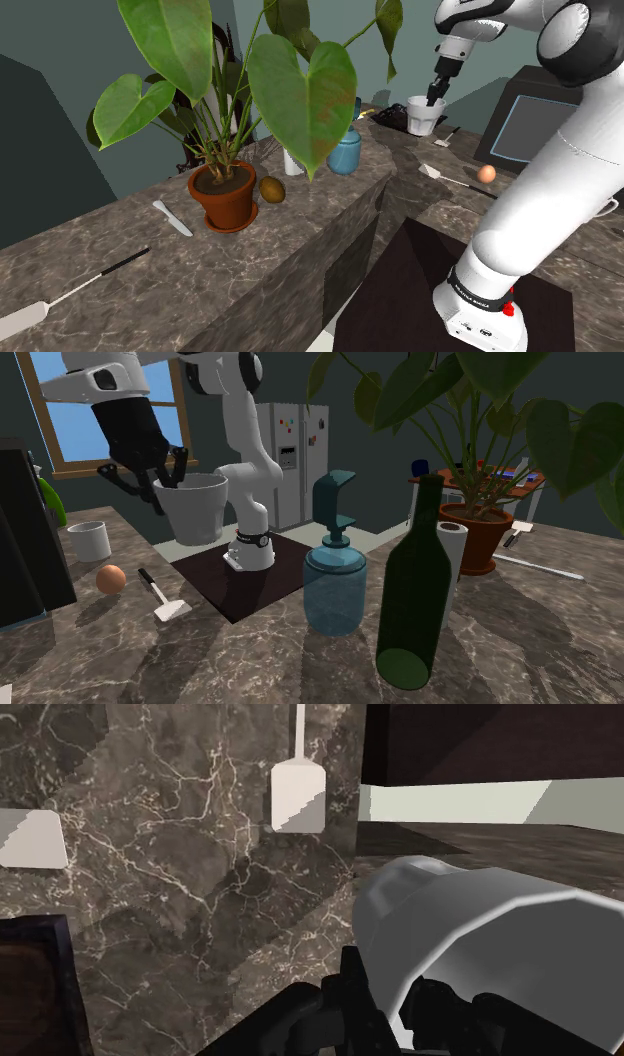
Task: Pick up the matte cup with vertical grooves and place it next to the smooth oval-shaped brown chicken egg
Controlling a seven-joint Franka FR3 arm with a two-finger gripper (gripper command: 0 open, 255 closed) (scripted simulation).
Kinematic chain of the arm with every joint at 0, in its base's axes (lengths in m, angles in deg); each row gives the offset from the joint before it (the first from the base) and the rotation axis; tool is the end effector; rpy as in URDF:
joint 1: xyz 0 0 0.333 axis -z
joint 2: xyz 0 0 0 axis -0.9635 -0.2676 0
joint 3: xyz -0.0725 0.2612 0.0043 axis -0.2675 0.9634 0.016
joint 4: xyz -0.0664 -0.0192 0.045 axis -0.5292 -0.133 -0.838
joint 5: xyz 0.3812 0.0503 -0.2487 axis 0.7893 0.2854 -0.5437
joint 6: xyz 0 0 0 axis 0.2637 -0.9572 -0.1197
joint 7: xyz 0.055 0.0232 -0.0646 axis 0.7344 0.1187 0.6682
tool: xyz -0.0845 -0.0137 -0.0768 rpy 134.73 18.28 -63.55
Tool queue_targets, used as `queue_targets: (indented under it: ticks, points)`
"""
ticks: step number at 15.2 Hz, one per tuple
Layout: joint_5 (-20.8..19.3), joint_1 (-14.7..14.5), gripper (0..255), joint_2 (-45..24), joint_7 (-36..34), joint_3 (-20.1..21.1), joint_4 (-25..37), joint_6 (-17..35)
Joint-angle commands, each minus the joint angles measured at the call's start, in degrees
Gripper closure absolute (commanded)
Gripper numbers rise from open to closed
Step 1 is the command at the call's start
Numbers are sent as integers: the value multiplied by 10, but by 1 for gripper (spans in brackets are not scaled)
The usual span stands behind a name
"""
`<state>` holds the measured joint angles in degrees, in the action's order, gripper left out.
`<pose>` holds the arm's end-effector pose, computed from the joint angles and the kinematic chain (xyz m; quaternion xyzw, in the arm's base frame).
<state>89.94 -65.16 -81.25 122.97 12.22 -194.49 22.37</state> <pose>0.3464 -0.4812 0.4767 -0.9939 0.0502 -0.0478 0.0855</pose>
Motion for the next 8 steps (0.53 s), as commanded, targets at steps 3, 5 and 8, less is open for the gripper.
queue_targets:
  ticks: [3, 5, 8]
  points:
    - [46, 24, 255, -75, 86, -50, 61, -22]
    - [78, 47, 255, -122, 131, -70, 100, -39]
    - [132, 98, 255, -198, 196, -86, 166, -72]
